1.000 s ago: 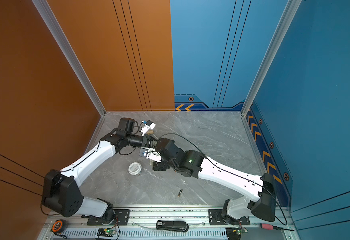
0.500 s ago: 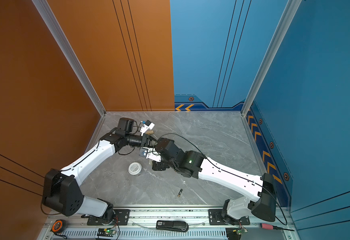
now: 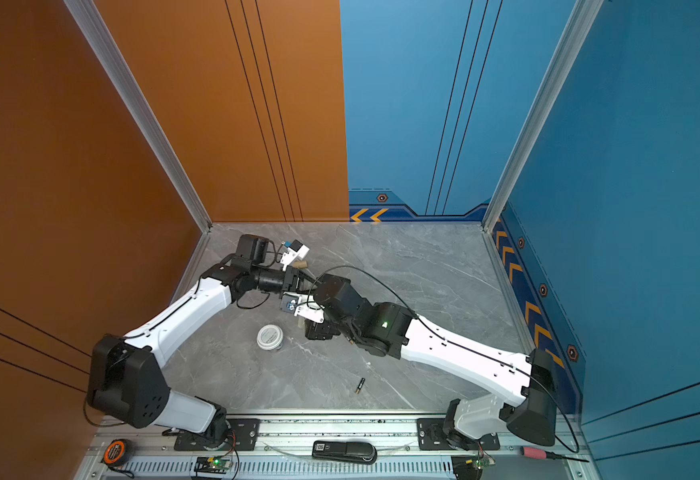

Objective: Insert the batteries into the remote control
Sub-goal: 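Slide the battery cover off the remote with the right gripper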

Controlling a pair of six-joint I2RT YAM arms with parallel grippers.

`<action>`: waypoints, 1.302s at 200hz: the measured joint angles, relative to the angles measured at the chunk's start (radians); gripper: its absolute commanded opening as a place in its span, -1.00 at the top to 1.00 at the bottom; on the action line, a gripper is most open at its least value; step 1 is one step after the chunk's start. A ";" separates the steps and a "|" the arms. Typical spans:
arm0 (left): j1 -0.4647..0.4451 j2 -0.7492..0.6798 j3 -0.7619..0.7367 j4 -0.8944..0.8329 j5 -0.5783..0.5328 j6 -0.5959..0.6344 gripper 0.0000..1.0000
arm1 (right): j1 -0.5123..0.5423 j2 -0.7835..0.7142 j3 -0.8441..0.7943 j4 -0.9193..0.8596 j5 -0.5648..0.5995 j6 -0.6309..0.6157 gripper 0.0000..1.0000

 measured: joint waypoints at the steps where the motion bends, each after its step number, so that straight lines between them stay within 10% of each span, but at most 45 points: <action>1: 0.000 0.000 0.000 0.000 0.000 0.000 1.00 | 0.000 0.000 0.000 0.000 0.000 0.000 -0.99; 260: 0.016 0.014 0.006 -0.069 0.000 0.002 1.00 | -0.033 -0.013 -0.017 0.072 0.045 0.012 -1.00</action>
